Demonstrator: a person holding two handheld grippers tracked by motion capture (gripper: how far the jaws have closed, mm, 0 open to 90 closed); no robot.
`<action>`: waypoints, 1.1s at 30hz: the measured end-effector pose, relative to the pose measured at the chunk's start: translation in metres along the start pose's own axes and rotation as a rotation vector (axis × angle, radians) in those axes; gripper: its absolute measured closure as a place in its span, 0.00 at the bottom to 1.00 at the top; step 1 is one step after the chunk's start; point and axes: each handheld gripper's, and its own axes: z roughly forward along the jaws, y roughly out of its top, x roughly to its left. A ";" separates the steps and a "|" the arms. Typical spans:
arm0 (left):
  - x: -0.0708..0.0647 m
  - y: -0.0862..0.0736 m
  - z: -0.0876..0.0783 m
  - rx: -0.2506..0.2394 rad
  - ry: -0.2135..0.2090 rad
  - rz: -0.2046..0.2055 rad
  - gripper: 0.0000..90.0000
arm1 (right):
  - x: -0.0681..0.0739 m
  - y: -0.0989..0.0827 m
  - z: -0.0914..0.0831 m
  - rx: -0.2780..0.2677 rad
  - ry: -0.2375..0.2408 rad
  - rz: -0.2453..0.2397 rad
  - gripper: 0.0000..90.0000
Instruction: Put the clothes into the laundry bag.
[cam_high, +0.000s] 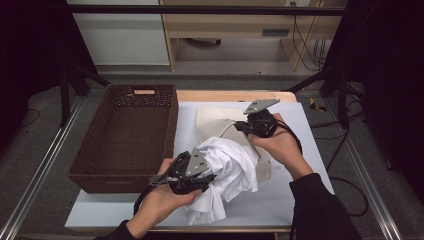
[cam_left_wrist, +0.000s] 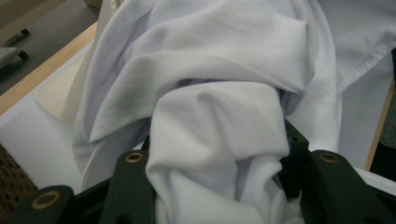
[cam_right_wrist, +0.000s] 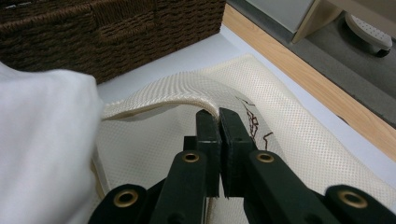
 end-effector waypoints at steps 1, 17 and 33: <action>0.000 0.000 0.002 0.003 -0.001 0.001 0.59 | 0.000 0.000 0.000 0.004 0.000 -0.004 0.98; -0.009 0.007 0.022 0.012 -0.047 -0.010 0.59 | 0.000 -0.002 0.002 -0.002 -0.002 0.002 0.98; 0.001 -0.001 0.057 0.086 -0.032 -0.079 0.59 | 0.002 -0.008 -0.001 0.001 0.001 -0.008 0.98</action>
